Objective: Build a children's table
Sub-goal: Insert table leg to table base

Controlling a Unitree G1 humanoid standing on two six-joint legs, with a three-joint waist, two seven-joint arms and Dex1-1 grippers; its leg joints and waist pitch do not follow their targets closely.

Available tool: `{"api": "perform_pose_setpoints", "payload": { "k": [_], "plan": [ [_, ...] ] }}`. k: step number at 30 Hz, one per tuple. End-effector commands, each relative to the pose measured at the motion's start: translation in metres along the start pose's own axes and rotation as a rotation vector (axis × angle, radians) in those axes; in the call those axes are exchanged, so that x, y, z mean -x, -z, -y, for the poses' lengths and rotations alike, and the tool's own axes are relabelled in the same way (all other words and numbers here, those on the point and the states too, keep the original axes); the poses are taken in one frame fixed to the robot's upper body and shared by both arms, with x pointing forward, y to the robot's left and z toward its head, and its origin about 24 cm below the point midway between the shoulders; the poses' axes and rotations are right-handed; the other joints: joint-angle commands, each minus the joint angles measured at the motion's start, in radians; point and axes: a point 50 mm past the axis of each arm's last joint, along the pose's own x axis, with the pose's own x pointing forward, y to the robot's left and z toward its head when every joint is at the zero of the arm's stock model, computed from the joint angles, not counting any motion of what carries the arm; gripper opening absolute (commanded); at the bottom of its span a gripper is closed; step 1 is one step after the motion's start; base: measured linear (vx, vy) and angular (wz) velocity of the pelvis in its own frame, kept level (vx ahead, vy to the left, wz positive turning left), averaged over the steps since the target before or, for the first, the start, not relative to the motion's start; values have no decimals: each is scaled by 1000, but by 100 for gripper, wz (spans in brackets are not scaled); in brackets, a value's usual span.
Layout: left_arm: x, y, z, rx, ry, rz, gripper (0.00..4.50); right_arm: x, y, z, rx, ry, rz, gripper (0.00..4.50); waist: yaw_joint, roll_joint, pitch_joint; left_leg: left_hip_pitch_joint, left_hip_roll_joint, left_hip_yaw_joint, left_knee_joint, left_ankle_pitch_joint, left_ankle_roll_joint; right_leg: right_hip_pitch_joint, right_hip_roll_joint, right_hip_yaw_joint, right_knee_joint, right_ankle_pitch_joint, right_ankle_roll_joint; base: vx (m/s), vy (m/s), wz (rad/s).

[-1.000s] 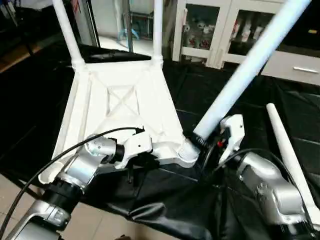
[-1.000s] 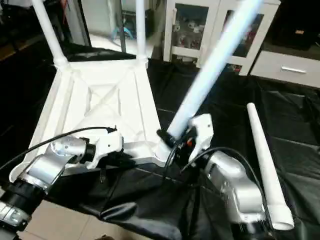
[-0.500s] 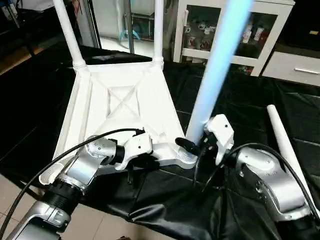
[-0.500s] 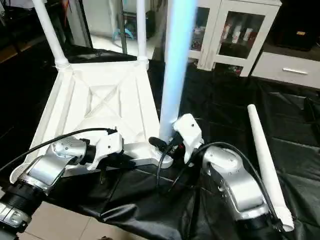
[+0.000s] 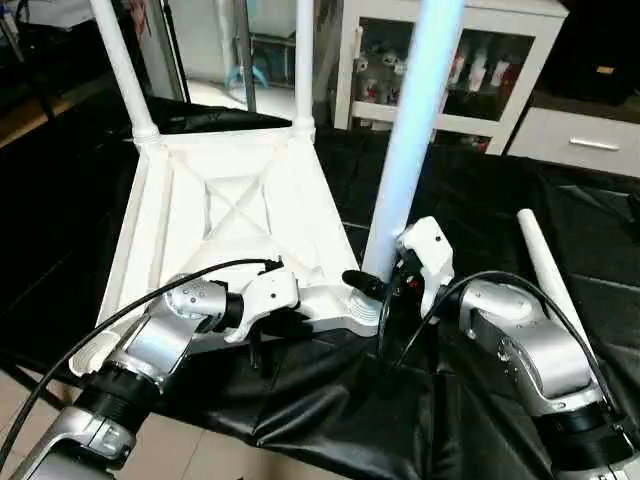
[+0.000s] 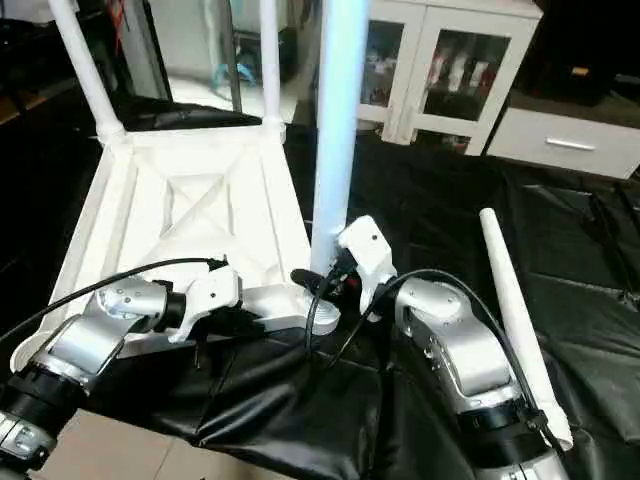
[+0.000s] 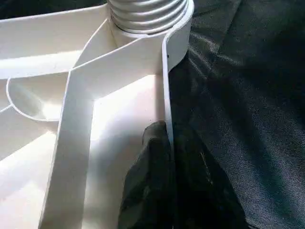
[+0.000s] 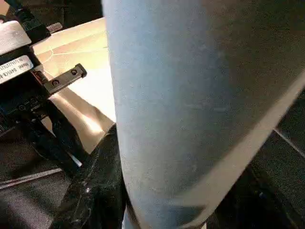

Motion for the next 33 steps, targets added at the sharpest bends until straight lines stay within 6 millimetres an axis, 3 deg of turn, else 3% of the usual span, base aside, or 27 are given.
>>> {"api": "perform_pose_setpoints", "payload": {
  "k": [1, 2, 10, 14, 16, 18, 19, 21, 22, 24, 25, 27, 30, 31, 32, 33],
  "plan": [
    [1, 0, -3, 26, -65, 25, 0, 1, 55, -8, -128, -11, -223, 184, 0, -4, -14, 5, 96, -65, -94, -361, -20, 0, -129, 84, -123, -574, -71, 0, 0, 0],
    [1, 0, -4, 27, -65, 24, 0, 0, 60, -8, -142, -4, -239, 184, -1, -6, -16, 11, 94, -65, -93, -381, -23, -4, -128, 83, -125, -596, -63, 0, 0, 0],
    [2, 0, -6, 25, -75, 26, 0, -1, 65, -4, -129, 9, -257, 184, -8, -7, -16, 5, 97, -72, -102, -409, -29, -1, -128, 79, -128, -603, -55, 0, 0, 0],
    [2, 2, -6, 31, -91, 19, 0, -2, 64, -2, -113, 33, -240, 184, -10, -2, -15, 9, 98, -72, -106, -437, -39, -5, -127, 79, -128, -580, -63, 0, 0, 0],
    [4, 6, -6, 58, -143, 2, 0, -7, 57, 9, -103, 145, -180, 184, -12, 1, -13, 11, 95, -74, -105, -460, -46, -9, -129, 78, -133, -610, -60, 0, 0, 0],
    [4, 8, -9, 86, -204, -3, 0, -12, 50, 21, -122, 271, -133, 184, -24, -2, -11, 8, 93, -81, -106, -495, -55, -7, -129, 70, -135, -654, -47, 0, 0, 0],
    [3, 7, -9, 119, -235, 6, 0, -15, 47, 27, -124, 327, -119, 184, -30, 7, -10, 7, 93, -87, -108, -518, -62, -5, -129, 64, -137, -675, -35, 0, 0, 0],
    [-1, 3, -8, 163, -270, 15, 0, -20, 41, 36, -133, 411, -104, 184, -49, 8, -11, 10, 93, -95, -109, -555, -72, -2, -127, 54, -138, -650, -40, 0, 0, 0],
    [-1, 3, -8, 163, -270, 15, 0, -20, 41, 36, -133, 411, -104, 184, -62, 8, -11, -4, 94, -102, -116, -565, -72, 11, -126, 51, -133, -612, -46, -22, 39, -19],
    [-10, -6, -5, 204, -308, 20, 0, -28, 35, 43, -158, 486, -84, 184, -67, 9, -11, -9, 94, -105, -117, -557, -71, 10, -129, 59, -129, -588, -56, -11, 20, -10],
    [-15, -11, -4, 217, -324, 25, 0, -33, 32, 46, -175, 515, -77, 184, -71, 1, -7, 1, 85, -99, -108, -551, -55, -5, -129, 64, -140, -625, -65, 0, 0, 0],
    [-19, -16, -4, 230, -346, 28, 0, -39, 29, 48, -187, 539, -71, 184, -73, 4, -8, 0, 84, -98, -102, -527, -46, -4, -134, 66, -141, -642, -70, 0, 0, 0],
    [-36, -34, -8, 288, -424, 42, 0, -59, 24, 48, -211, 605, -82, 184, -81, -2, -11, -5, 86, -97, -104, -490, -45, -2, -128, 66, -134, -555, -97, 0, 0, 0],
    [-42, -41, -12, 310, -469, 37, 0, -67, 23, 47, -210, 635, -98, 184, -84, -11, -15, -9, 86, -94, -105, -465, -43, 2, -125, 69, -128, -491, -118, 0, 0, 0],
    [-43, -42, -12, 314, -478, 35, 0, -69, 22, 47, -209, 640, -101, 184, -84, -7, -19, -10, 85, -89, -101, -420, -38, 3, -127, 75, -120, -419, -146, 0, 0, 0],
    [-46, -46, -15, 335, -520, 32, 0, -73, 21, 46, -202, 662, -109, 184, -81, -11, -23, -12, 85, -85, -99, -384, -31, 6, -127, 78, -118, -372, -159, 0, 0, 0]
  ]
}}
